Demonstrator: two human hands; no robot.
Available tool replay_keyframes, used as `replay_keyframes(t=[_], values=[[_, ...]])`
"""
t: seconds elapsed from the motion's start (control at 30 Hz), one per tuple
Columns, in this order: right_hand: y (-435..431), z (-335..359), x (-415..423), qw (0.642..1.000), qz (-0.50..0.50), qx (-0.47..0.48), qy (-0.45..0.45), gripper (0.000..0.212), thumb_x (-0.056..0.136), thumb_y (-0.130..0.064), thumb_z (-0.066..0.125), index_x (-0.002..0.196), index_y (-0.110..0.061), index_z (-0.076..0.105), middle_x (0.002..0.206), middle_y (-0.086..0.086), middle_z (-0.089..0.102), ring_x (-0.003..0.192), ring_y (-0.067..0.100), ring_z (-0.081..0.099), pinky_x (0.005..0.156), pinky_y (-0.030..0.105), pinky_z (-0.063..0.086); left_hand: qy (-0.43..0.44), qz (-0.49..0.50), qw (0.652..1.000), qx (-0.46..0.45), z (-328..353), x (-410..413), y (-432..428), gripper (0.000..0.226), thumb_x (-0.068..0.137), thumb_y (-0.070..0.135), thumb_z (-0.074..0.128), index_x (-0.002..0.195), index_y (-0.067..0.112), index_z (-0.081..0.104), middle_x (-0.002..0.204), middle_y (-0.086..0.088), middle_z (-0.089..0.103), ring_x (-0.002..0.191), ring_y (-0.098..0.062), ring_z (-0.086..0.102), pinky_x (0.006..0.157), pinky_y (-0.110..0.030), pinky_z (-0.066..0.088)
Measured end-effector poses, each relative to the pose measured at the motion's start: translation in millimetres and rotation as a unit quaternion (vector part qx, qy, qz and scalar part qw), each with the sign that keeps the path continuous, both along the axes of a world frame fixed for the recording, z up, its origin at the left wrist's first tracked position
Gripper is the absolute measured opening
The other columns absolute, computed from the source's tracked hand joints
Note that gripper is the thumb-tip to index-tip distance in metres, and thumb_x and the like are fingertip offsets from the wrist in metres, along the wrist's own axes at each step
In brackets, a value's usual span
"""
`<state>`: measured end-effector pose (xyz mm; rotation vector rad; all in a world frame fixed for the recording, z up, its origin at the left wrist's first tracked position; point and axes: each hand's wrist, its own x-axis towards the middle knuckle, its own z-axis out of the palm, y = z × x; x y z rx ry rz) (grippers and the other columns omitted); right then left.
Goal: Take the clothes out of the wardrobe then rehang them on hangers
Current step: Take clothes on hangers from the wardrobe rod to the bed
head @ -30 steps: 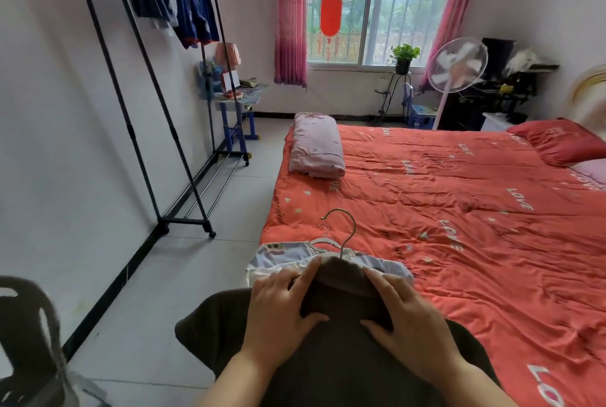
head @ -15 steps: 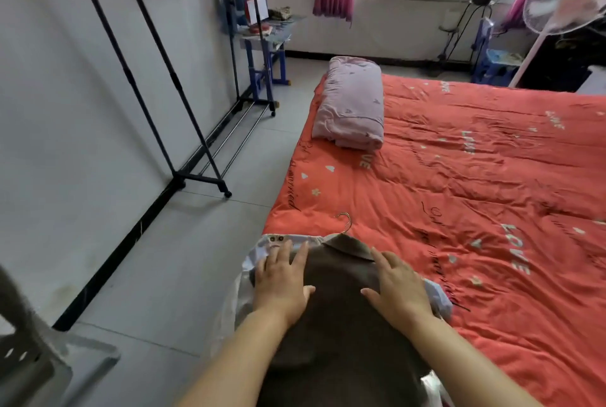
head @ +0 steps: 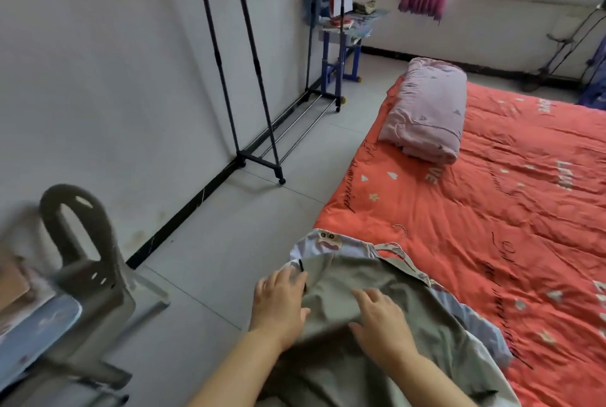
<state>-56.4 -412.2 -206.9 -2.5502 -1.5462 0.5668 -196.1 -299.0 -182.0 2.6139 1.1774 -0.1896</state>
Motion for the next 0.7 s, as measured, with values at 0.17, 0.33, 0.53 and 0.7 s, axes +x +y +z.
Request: replay_keyframes(t=[0.17,0.33,0.53,0.7], values=[[47,47,-71,0.993,0.106,0.049,-0.008,0.058,0.089,-0.028,0.049,0.143,-0.025,0.028,0.138,-0.003,0.040,0.126,0.019,0.040,0.105,0.030,0.030,-0.024,0.094,0.995,0.033,40,-84,9,0.057,0.095,0.039,0.045,0.146,0.027,0.022,0.149,-0.002,0.025,0.137,-0.021,0.022,0.112,-0.034,0.017],[72,97,-191,0.968,0.236,0.088,0.002,0.062,0.092,-0.035,0.052,0.146,-0.026,0.022,0.146,-0.005,0.032,0.131,0.017,0.034,0.109,0.031,0.026,-0.033,0.203,0.974,0.092,78,-217,-1,0.055,0.092,0.038,0.050,0.141,0.024,0.029,0.142,-0.002,0.033,0.130,-0.021,0.031,0.107,-0.035,0.023],[60,134,-394,0.910,0.396,0.121,0.013,0.060,0.092,-0.035,0.052,0.144,-0.028,0.024,0.143,-0.008,0.034,0.131,0.016,0.033,0.108,0.029,0.025,-0.033,0.356,0.921,0.155,110,-423,-72,0.058,0.093,0.039,0.048,0.145,0.028,0.024,0.144,0.002,0.032,0.132,-0.019,0.030,0.108,-0.034,0.022],[14,155,-583,0.834,0.537,0.127,0.008,0.064,0.091,-0.035,0.052,0.146,-0.027,0.021,0.142,-0.006,0.035,0.130,0.018,0.034,0.107,0.030,0.026,0.006,0.498,0.846,0.190,124,-604,-174,0.061,0.090,0.043,0.048,0.145,0.030,0.023,0.143,0.003,0.033,0.132,-0.019,0.031,0.105,-0.031,0.023]])
